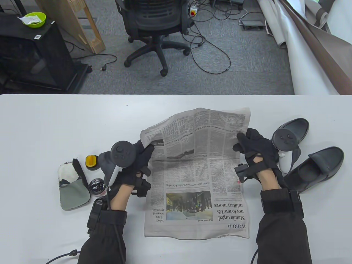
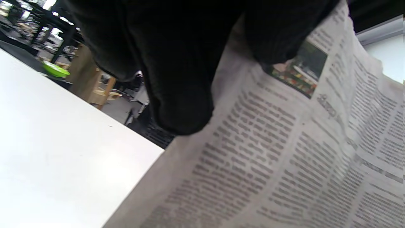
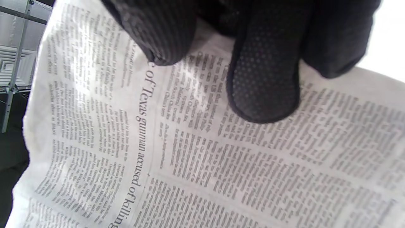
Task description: Dip and apply built-in sponge shoe polish on shoes
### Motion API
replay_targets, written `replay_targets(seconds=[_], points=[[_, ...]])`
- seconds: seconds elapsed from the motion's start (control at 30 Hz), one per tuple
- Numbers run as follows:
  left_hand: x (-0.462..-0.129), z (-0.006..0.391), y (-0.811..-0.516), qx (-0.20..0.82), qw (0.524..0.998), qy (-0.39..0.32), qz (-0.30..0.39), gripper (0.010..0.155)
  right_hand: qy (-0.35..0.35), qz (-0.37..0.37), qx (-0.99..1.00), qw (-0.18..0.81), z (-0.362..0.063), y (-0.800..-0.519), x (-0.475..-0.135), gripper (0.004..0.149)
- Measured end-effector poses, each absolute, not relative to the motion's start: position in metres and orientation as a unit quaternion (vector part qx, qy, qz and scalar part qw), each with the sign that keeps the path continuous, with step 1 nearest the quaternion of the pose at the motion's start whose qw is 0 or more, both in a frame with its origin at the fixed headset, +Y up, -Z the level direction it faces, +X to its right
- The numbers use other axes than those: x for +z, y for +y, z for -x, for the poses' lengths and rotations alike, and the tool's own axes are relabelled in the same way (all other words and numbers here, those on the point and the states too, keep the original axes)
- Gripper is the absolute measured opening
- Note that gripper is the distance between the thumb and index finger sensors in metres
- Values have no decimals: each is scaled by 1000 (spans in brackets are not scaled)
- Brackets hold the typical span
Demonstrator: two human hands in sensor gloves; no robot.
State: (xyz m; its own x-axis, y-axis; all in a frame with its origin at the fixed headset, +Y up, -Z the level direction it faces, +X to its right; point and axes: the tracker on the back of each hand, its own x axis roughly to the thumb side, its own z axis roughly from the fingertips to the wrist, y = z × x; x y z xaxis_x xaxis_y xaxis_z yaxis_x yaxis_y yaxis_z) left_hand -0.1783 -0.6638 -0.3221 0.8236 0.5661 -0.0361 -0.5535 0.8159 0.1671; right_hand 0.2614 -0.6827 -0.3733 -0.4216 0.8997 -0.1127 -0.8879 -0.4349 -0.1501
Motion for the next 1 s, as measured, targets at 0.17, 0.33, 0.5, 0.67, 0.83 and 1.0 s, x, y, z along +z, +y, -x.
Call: replay_targets(seconds=[0.17,0.33,0.5,0.67,0.83,1.0], points=[[-317,187,-662,265,953,74,-126,61,-21,103,848,519,-249,-689,-388,44],[-305,203,-659,250,956,73,-133,63,-29,171,849,500,-245,-698,-400,44],[-290,211,-665,243,959,61,-133,64,-6,179,852,492,-241,-709,-414,44],[-279,216,-677,225,963,46,-138,63,5,202,859,470,-235,-725,-430,44],[-277,215,-683,213,968,39,-129,63,-3,225,860,458,-236,-733,-427,64],[-273,211,-680,209,968,33,-136,63,-31,200,865,459,-247,-722,-411,67]])
